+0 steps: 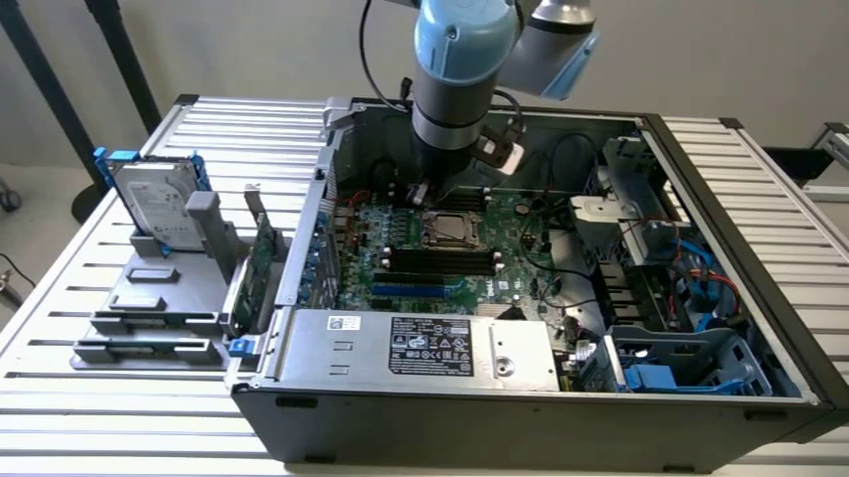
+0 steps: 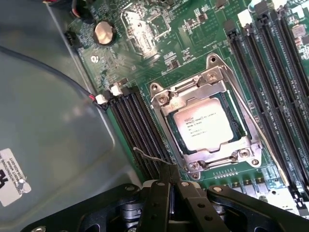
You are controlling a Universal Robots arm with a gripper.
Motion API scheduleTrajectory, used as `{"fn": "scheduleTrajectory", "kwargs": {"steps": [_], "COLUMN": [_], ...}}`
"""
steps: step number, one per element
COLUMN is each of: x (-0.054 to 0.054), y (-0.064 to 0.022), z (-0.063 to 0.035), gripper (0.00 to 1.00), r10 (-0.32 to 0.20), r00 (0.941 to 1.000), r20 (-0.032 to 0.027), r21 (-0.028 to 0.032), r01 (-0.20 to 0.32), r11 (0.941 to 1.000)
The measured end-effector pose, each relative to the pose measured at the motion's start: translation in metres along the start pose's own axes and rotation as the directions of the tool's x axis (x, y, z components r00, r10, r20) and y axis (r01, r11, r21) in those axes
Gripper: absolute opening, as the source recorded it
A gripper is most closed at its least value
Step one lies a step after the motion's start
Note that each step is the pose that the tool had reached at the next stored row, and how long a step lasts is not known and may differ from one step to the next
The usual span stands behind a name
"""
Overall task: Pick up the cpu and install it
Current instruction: 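Install the first cpu locking lever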
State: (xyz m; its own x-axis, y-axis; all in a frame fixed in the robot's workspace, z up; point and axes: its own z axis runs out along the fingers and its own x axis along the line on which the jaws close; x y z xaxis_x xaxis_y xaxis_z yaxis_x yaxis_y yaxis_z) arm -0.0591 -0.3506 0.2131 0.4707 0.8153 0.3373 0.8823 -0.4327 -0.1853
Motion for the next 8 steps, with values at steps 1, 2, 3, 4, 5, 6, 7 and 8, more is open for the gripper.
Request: {"fn": "scheduleTrajectory", "kwargs": {"steps": [1, 2, 3, 4, 5, 6, 7, 8], "x": [0.0, 0.0, 0.0, 0.0, 0.0, -0.0001, -0.0003, -0.0005], "y": [0.0, 0.0, 0.0, 0.0, 0.0, 0.0, -0.0001, -0.0002], "z": [0.0, 0.0, 0.0, 0.0, 0.0, 0.0001, 0.0006, 0.0013], "gripper": [0.11, 0.11, 0.11, 0.11, 0.11, 0.11, 0.11, 0.11], "r10": [0.011, 0.022, 0.032, 0.042, 0.051, 0.059, 0.066, 0.072], "r00": [0.9999, 0.9997, 0.9994, 0.9989, 0.9984, 0.9978, 0.9972, 0.9967], "r20": [0.0034, 0.0086, 0.0154, 0.0211, 0.0267, 0.031, 0.034, 0.0353], "r21": [0.0065, 0.0158, 0.0278, 0.0378, 0.0472, 0.0546, 0.0595, 0.0603], "r01": [-0.011, -0.022, -0.033, -0.042, -0.052, -0.06, -0.068, -0.074], "r11": [0.9999, 0.9996, 0.9991, 0.9984, 0.9975, 0.9967, 0.9959, 0.9954]}}
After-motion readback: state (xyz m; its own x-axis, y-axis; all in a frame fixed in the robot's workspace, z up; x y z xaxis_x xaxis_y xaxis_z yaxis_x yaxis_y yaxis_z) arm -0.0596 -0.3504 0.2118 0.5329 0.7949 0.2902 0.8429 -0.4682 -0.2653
